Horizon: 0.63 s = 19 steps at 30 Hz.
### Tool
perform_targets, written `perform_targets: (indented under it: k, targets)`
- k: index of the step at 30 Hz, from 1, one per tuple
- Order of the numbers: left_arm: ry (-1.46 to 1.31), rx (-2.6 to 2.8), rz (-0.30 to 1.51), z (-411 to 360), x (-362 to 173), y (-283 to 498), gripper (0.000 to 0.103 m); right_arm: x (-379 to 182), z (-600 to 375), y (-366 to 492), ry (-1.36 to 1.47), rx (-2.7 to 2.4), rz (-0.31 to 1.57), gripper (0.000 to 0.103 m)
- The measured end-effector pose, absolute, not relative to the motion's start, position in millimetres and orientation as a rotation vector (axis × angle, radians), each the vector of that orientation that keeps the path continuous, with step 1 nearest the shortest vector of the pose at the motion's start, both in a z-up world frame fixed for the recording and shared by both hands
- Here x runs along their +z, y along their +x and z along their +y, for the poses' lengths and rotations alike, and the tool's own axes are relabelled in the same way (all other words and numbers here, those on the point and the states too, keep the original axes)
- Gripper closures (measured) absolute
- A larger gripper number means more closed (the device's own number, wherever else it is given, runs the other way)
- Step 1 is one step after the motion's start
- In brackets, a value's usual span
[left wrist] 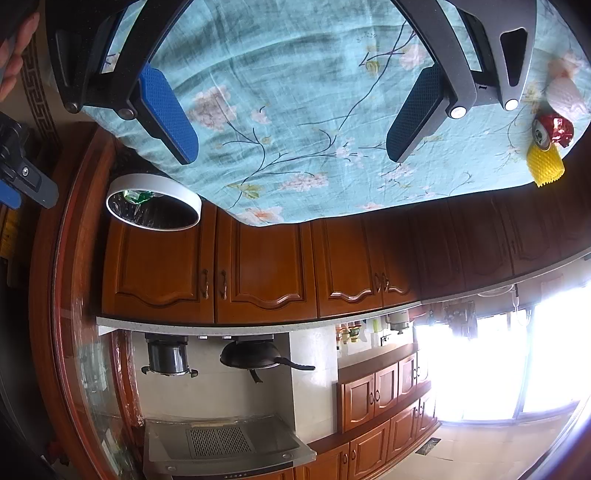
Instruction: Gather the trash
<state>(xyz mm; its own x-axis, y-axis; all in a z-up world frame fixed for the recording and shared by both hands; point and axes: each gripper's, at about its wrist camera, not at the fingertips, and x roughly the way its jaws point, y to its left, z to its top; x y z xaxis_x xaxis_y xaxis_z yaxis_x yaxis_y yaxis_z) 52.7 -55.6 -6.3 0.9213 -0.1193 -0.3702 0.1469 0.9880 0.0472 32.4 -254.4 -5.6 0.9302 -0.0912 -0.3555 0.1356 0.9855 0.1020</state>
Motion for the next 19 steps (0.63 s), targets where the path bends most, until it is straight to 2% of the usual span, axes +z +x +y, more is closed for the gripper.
perform_targets:
  k: [19]
  targets:
    - [0.051, -0.157, 0.451, -54, -11, 67, 0.001, -11, -260, 46, 0.157, -0.111, 0.409, 0.0]
